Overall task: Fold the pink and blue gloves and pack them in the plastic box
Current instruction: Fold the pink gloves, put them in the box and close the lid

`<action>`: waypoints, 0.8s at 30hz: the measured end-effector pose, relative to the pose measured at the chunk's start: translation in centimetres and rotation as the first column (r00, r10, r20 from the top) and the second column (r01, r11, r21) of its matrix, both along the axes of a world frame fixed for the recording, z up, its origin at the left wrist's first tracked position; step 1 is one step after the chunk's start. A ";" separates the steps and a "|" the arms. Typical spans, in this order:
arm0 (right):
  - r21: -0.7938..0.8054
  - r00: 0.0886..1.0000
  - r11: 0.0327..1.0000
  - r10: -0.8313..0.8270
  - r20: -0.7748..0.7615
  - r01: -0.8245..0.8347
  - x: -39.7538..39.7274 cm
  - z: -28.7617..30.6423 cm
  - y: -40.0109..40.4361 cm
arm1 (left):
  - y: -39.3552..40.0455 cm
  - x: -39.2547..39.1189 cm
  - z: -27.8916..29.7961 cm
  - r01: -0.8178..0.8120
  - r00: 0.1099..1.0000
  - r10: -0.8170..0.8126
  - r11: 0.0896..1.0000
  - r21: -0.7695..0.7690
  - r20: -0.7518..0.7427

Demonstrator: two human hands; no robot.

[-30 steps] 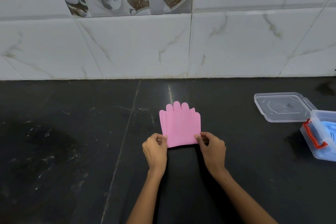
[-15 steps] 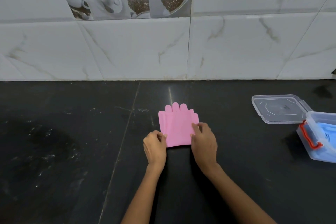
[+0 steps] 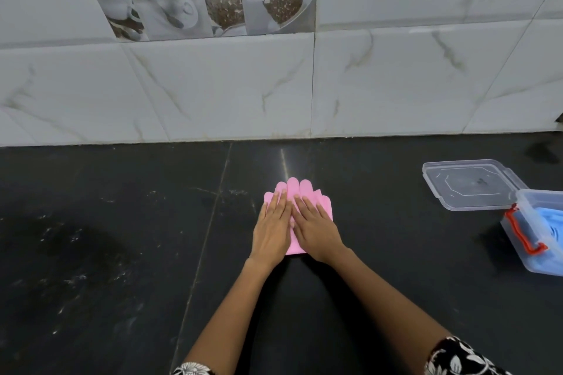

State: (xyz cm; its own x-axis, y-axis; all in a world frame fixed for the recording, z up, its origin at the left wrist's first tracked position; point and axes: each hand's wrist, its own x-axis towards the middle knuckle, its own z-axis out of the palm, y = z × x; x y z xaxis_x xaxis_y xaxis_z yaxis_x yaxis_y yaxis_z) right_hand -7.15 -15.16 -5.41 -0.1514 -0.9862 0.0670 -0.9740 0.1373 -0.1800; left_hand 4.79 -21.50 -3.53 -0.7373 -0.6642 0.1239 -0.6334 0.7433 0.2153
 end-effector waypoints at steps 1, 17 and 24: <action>0.008 1.000 1.000 -0.005 0.013 0.005 -0.1 -0.1 0.0 | -0.5 0.2 -0.5 -0.014 0.998 0.014 1.000 0.001 0.065; -0.351 0.997 0.933 0.075 -0.034 -0.082 -0.8 2.2 3.4 | -1.7 0.5 -1.5 -0.031 0.995 0.018 0.991 0.126 0.102; -0.227 0.977 0.952 0.212 0.009 -0.204 0.3 3.0 4.8 | -1.7 0.5 -0.1 -0.020 0.987 -0.005 0.988 0.154 0.160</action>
State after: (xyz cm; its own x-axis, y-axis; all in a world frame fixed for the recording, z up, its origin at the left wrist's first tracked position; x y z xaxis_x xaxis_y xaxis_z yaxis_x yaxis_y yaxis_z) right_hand -6.84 -10.38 -2.44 0.0498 -0.9565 0.2876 -0.9698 -0.1152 -0.2152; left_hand 5.25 -23.20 -3.61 -0.7342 -0.6716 -0.0993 -0.6742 0.7041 0.2228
